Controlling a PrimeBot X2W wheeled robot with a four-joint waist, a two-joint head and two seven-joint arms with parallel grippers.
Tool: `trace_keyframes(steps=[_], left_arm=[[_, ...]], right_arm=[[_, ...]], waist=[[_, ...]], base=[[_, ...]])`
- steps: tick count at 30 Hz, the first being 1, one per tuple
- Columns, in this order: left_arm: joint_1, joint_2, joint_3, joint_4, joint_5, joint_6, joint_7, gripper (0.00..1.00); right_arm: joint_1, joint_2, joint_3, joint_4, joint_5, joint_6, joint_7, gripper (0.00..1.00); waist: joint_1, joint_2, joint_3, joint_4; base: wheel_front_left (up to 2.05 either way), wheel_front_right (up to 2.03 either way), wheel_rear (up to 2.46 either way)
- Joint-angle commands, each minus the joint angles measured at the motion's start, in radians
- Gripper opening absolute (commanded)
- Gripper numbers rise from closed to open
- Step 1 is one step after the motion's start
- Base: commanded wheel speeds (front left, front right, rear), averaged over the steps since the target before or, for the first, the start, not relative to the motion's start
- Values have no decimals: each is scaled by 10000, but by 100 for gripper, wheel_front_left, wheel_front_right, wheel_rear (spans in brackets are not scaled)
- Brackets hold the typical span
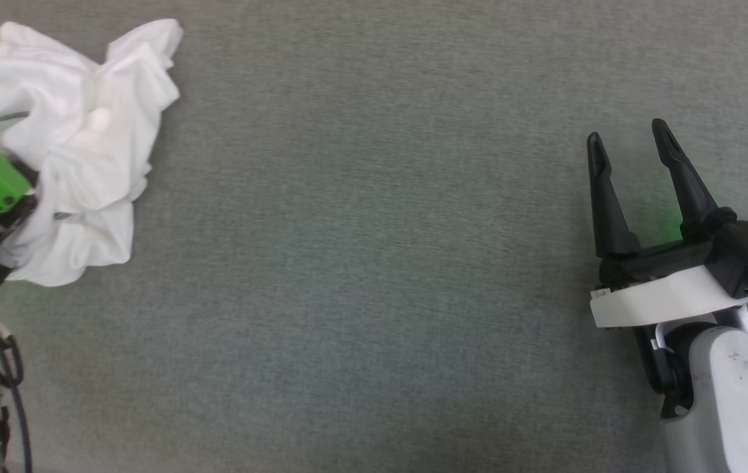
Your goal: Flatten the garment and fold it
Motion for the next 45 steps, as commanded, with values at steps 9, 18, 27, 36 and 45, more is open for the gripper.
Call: trace_keyframes(steps=[9, 18, 27, 36, 45], left_arm=[[292, 288, -66, -1024, 1041, -1103, -3632, 0], [-928, 460, -888, -1947, 2744, -1773, -7819, 0], [-2126, -743, -2232, -2841, 3233, -1962, -8730, 0], [-3305, -2407, -3145, -2477, 2818, -2129, -8937, 0], [-3678, -3507, -4152, -1617, 1587, -2314, -9405, 0]], right_arm=[[151, -9, -232, 638, 283, -17, -448, 100], [1088, -9, -518, 1107, 728, -17, -642, 100], [1782, -9, -696, 1031, 956, -17, -542, 100], [2122, -9, -622, 905, 1008, -17, -360, 100], [2306, -9, -481, 760, 973, -17, -174, 100]], waist=[[0, -1, -1548, -69], [0, -1, -3874, -75], [0, -1, -4988, -972], [0, -1, -5385, -2315], [0, -1, -5403, -3433]], base=[[0, 0, 0], [0, 0, 0], [0, 0, 0], [0, 0, 0], [0, 0, 0]])
